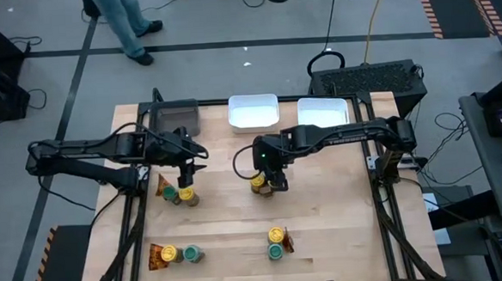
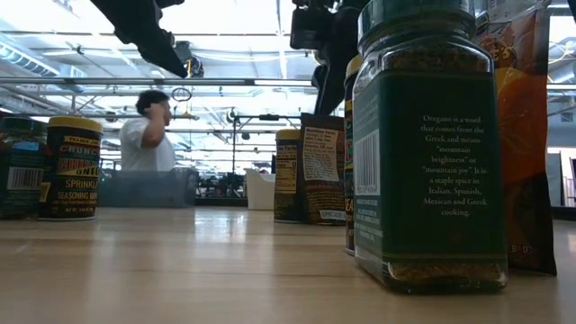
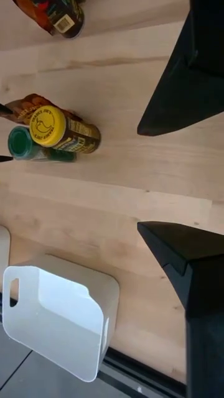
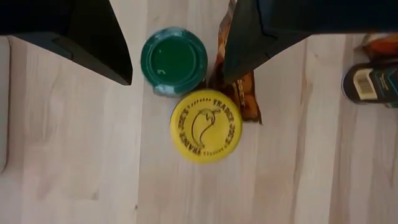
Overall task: Sort spices by type
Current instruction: Put the top right green seasoning bottle into the right white bin
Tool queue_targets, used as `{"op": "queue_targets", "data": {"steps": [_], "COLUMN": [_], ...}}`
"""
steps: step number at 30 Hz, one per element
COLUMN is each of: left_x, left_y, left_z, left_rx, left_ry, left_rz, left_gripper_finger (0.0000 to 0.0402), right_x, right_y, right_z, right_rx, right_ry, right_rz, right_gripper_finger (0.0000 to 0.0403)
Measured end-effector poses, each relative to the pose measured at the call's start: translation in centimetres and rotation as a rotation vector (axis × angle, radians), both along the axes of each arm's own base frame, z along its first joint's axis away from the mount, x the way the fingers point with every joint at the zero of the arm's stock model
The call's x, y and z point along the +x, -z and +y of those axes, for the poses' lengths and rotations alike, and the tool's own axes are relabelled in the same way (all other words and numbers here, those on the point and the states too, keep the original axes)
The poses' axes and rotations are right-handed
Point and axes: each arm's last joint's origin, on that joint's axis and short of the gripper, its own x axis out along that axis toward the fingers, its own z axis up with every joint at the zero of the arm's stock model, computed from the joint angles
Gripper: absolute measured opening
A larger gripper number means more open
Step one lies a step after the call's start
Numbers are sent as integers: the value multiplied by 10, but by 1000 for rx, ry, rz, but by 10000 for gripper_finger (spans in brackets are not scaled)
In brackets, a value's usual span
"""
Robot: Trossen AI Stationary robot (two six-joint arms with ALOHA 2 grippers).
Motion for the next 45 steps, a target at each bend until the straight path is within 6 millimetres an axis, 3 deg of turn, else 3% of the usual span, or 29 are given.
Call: {"op": "queue_targets", "data": {"steps": [28,45], "left_x": [1,1], "left_y": [10,10], "left_z": [0,0], "left_rx": [-1,3], "left_ry": [-1,-5], "left_rz": [26,27], "left_gripper_finger": [242,242], "right_x": [10,10], "right_y": [40,39], "right_z": [0,-2], "right_rx": [-18,-28], "right_ry": [7,70], "right_rz": [161,160], "right_gripper_finger": [238,229]}}
